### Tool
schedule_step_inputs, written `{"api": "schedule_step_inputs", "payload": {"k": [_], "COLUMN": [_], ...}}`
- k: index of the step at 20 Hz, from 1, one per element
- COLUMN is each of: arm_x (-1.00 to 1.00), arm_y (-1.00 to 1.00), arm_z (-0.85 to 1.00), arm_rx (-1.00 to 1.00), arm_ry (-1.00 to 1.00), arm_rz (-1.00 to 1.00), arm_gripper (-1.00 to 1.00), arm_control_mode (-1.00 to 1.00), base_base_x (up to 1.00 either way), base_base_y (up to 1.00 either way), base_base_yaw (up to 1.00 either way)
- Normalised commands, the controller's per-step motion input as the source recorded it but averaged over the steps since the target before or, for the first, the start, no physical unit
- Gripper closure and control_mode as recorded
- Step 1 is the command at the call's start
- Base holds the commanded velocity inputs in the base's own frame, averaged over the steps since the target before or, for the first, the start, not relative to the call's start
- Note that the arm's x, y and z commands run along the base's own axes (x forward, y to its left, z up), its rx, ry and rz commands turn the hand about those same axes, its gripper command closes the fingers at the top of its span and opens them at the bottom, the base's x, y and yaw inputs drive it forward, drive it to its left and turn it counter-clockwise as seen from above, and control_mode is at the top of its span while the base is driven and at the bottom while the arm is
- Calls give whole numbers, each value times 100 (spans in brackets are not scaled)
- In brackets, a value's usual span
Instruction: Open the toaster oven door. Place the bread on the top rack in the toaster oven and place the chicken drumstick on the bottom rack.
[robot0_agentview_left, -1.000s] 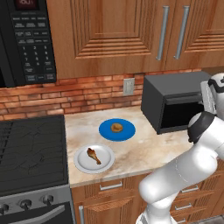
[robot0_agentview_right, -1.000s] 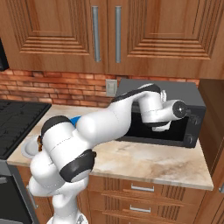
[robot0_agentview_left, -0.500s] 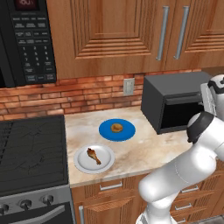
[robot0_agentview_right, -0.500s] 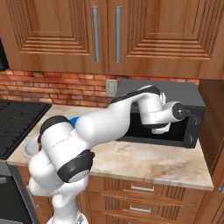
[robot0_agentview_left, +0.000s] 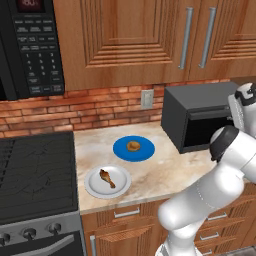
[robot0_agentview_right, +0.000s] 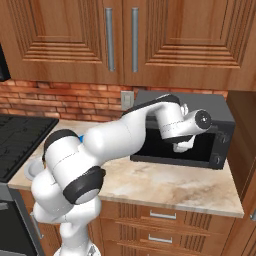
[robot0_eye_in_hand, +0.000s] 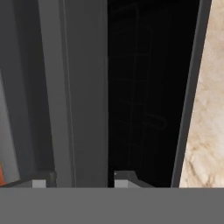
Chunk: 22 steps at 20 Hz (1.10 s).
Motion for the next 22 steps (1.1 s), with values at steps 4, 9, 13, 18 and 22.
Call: {"api": "schedule_step_inputs", "payload": {"k": [4, 9, 13, 18, 22], "arm_x": [3, 0, 0, 0, 0], "arm_y": [35, 31, 29, 29, 29], "arm_z": [-94, -94, -94, -94, -94], "arm_rx": [-1, -2, -2, -2, -2], "arm_ry": [9, 7, 7, 6, 6], "arm_rz": [0, 0, 0, 0, 0], "arm_gripper": [100, 100, 100, 100, 100], "arm_control_mode": [-100, -100, -100, -100, -100], "base_base_x": [0, 0, 0, 0, 0], "base_base_y": [0, 0, 0, 0, 0], "base_base_yaw": [0, 0, 0, 0, 0]}}
